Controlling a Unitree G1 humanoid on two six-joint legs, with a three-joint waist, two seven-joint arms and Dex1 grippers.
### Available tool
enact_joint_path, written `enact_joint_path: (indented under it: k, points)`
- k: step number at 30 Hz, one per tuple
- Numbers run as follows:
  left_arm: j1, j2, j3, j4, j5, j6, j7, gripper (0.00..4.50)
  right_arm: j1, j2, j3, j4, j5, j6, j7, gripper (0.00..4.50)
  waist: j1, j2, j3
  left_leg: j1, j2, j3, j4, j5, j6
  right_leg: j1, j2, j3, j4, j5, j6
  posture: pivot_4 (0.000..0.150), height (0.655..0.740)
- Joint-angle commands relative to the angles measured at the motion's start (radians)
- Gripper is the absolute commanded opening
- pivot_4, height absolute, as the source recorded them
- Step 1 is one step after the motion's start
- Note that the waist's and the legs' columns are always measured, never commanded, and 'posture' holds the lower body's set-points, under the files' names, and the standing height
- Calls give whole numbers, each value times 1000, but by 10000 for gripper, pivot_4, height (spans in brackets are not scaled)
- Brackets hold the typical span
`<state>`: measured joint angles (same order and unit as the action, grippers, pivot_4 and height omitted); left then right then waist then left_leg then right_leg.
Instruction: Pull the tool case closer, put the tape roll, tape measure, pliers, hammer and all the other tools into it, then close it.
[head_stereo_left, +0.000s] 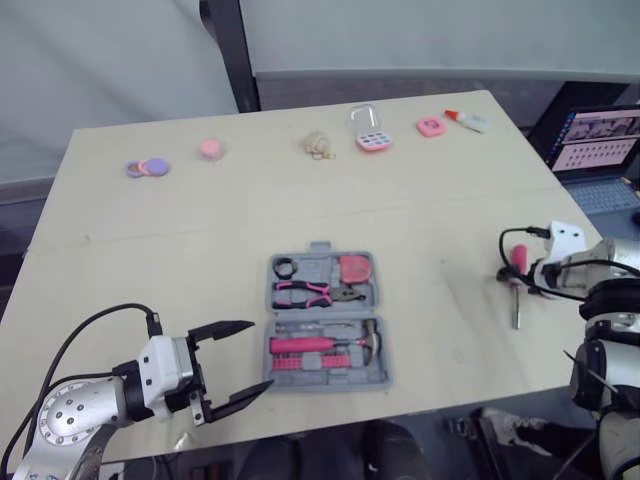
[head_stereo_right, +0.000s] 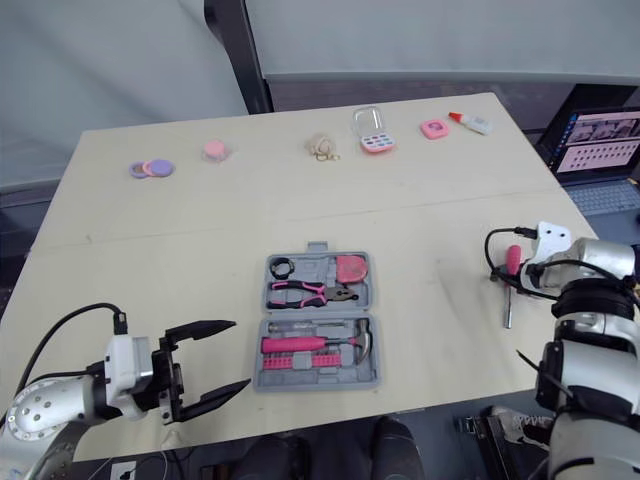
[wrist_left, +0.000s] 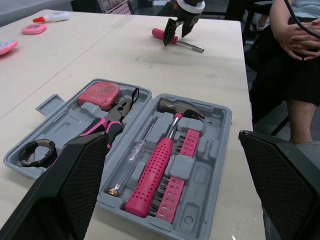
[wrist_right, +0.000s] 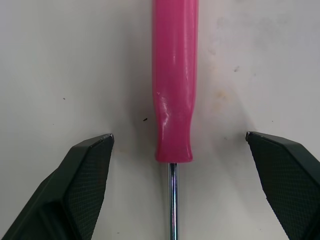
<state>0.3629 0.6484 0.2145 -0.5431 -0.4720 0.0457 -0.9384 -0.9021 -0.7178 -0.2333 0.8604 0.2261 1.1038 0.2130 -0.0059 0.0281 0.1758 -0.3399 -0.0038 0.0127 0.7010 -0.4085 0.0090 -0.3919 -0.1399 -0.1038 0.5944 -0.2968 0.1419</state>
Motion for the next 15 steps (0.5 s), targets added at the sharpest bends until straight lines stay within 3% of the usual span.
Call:
enact_joint_path:
  k: [1,12,15]
  points:
    - [2,9,11,-40,0,-3,10,44807,-19,-3,5,18,-17,-35,19,45000,-1,0,0,0,0,0,0,0,0,0,0,0,0,0,0,1500,7400]
    - [4,9,10,-42,6,-3,15,44807,-49,2,3,84,-36,-60,23,45000,-2,0,0,0,0,0,0,0,0,0,0,0,0,0,0,1500,7400]
    - [2,7,7,-43,7,-1,18,45000,-57,2,2,95,-38,-48,21,31809,0,0,0,0,0,0,0,0,0,0,0,0,0,0,0,1500,7400]
